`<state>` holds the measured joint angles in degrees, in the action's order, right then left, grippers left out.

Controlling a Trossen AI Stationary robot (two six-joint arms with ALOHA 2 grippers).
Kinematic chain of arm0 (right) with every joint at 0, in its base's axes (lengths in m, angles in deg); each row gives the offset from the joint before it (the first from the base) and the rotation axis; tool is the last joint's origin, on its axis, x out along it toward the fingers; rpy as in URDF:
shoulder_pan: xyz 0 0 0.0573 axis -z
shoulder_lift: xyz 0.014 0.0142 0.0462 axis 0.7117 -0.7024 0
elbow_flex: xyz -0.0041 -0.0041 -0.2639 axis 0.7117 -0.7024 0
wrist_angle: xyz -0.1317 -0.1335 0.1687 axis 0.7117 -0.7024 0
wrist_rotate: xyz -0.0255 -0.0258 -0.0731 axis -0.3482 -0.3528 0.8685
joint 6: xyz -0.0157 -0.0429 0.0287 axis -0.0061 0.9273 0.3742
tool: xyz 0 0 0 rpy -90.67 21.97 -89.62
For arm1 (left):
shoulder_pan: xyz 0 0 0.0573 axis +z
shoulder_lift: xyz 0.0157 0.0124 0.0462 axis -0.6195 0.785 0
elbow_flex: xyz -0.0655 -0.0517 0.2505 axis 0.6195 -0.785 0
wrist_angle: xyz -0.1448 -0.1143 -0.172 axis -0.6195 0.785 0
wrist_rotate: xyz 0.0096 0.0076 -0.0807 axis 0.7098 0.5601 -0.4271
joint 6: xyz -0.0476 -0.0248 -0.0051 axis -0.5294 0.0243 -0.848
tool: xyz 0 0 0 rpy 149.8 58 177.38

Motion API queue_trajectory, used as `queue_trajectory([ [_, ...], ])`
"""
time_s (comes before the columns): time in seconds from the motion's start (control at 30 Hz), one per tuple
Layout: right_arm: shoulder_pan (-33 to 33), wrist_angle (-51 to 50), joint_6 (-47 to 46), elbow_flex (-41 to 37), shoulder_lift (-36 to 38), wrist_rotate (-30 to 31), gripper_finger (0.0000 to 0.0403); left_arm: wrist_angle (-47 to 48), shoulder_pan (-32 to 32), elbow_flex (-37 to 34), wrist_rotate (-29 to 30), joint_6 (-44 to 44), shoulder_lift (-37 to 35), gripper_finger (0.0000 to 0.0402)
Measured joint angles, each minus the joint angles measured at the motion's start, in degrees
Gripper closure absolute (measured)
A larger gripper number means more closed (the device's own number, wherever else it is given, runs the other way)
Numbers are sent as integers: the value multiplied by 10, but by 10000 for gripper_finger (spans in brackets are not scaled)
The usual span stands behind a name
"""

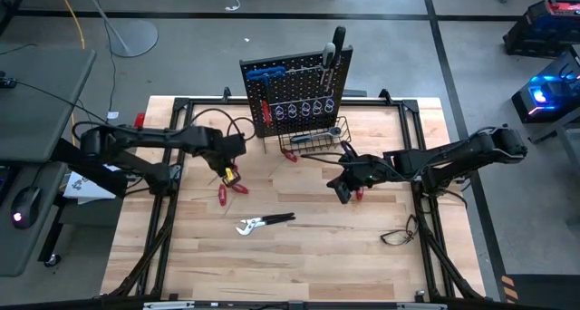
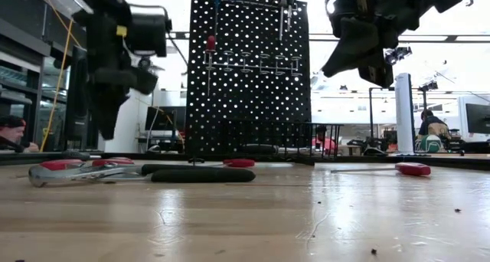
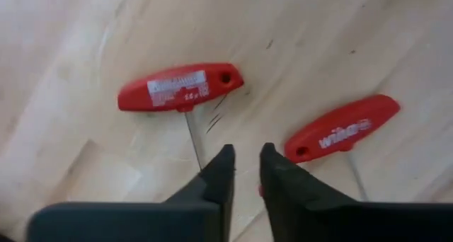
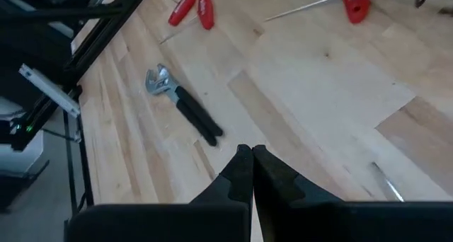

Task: Hang tools onto peg board
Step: Hang the red allen wrench on the peg board

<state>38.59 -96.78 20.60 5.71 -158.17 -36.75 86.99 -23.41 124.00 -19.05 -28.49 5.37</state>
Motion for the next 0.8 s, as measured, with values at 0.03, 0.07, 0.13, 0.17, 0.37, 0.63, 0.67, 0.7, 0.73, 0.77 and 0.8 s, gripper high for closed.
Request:
queue_trajectory([
  [0.03, 0, 0, 3, 0, 0, -4, 403, -3, 9, -10, -7, -1, 0, 326],
  [0.07, 0, 0, 5, 0, 0, -11, 403, -1, 17, -18, -11, -7, 0, 311],
  [0.13, 0, 0, 6, 0, 0, -15, 403, -4, 30, -27, -10, -16, 0, 279],
  [0.17, 0, 0, 7, 0, 0, -15, 403, -9, 34, -29, -8, -18, 0, 263],
  [0.37, 0, 0, 19, 0, 0, -15, 403, -49, 54, -45, -6, -22, 5, 183],
  [0.63, 0, 0, 18, 0, 0, -19, 403, -66, 58, -45, 18, -25, 99, 173],
  [0.67, 0, 0, 18, 0, 0, -19, 403, -67, 58, -44, 16, -25, 117, 182],
  [0.7, 0, 0, 18, 0, 0, -19, 403, -66, 58, -41, 11, -24, 132, 196],
  [0.73, 0, 0, 18, 0, 0, -22, 403, -66, 58, -38, 2, -23, 147, 215],
  [0.77, 0, 0, 18, 0, 0, -27, 403, -66, 58, -35, -8, -23, 159, 241],
  [0.8, 0, 0, 18, 0, 0, -30, 403, -66, 59, -33, -17, -23, 164, 274],
])
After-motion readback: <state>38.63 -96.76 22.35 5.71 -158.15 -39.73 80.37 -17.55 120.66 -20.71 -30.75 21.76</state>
